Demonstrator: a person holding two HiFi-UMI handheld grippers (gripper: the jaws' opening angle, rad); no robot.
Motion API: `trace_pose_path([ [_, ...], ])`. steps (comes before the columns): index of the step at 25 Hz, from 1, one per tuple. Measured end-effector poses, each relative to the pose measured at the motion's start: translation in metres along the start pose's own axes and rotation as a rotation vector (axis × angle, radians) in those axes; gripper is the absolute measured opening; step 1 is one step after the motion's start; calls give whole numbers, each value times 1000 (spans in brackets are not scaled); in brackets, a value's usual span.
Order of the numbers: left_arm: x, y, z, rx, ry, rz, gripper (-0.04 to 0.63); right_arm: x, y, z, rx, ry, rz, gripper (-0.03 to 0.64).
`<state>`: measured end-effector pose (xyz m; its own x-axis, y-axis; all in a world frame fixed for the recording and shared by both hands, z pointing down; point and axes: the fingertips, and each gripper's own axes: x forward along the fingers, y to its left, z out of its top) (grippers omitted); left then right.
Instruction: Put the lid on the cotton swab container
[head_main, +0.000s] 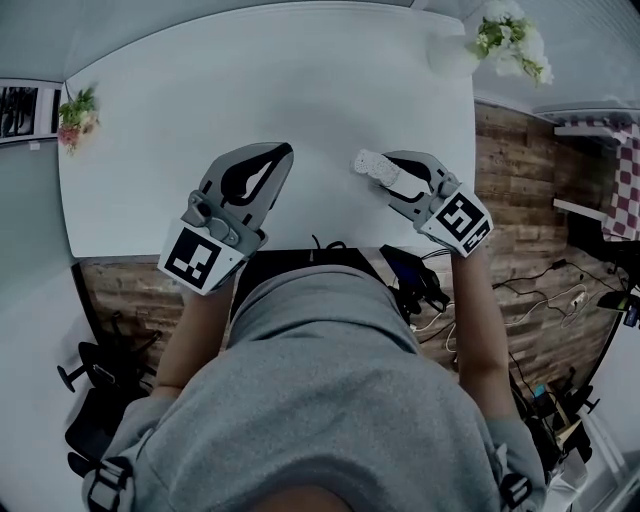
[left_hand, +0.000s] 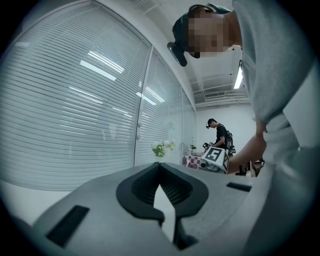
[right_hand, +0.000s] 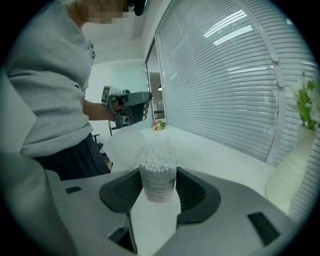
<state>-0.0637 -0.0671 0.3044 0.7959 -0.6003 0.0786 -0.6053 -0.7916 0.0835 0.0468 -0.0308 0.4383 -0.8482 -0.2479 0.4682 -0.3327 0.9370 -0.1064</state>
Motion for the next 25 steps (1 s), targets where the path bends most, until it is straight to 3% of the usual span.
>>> trace_pose_path([
  [9, 11, -24, 1, 38, -14, -170, 6, -30, 0, 62, -95, 0, -24, 219],
  [18, 21, -54, -19, 58, 68, -336, 12, -41, -2, 89, -218, 40, -42, 218],
  [25, 20, -67, -22, 94, 106, -405, 140, -36, -3, 92, -235, 53, -41, 218],
])
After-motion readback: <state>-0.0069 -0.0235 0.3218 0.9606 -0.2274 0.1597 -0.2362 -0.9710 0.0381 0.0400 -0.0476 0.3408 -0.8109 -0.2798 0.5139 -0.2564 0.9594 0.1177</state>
